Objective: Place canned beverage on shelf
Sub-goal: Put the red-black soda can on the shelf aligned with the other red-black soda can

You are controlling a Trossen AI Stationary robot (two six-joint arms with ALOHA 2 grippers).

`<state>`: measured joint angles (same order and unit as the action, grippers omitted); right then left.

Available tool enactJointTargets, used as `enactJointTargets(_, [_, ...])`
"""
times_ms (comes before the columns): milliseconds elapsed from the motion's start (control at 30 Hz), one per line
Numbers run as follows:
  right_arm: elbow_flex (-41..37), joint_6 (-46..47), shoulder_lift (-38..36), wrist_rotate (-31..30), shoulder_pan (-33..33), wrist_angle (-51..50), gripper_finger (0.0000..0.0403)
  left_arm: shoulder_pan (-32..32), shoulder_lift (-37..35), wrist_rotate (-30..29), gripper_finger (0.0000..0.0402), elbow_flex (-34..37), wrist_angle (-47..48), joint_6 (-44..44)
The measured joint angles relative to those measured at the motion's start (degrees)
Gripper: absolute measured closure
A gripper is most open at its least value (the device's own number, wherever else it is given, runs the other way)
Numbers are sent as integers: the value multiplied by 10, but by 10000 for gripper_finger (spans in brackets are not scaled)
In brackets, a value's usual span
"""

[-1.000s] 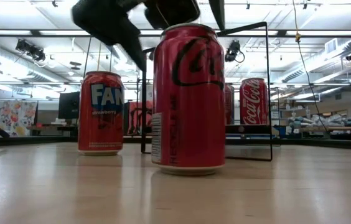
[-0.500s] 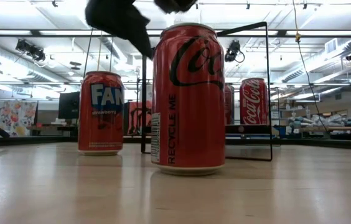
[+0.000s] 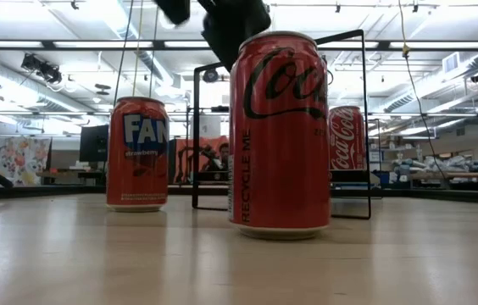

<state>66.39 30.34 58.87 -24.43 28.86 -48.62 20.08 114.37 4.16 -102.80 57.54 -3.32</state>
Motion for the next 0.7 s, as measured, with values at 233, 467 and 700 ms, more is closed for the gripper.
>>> enactJointTargets(233, [0, 24, 0, -12, 0, 0, 124, -10, 0, -8, 12, 0, -31, -112])
enactJointTargets(467, [0, 46, 0, -14, 0, 0, 124, -26, 0, 36, 12, 0, -89, -157])
enactJointTargets(700, [0, 47, 1, -15, 0, 2, 124, -29, 16, 70, 12, 1, -96, -175])
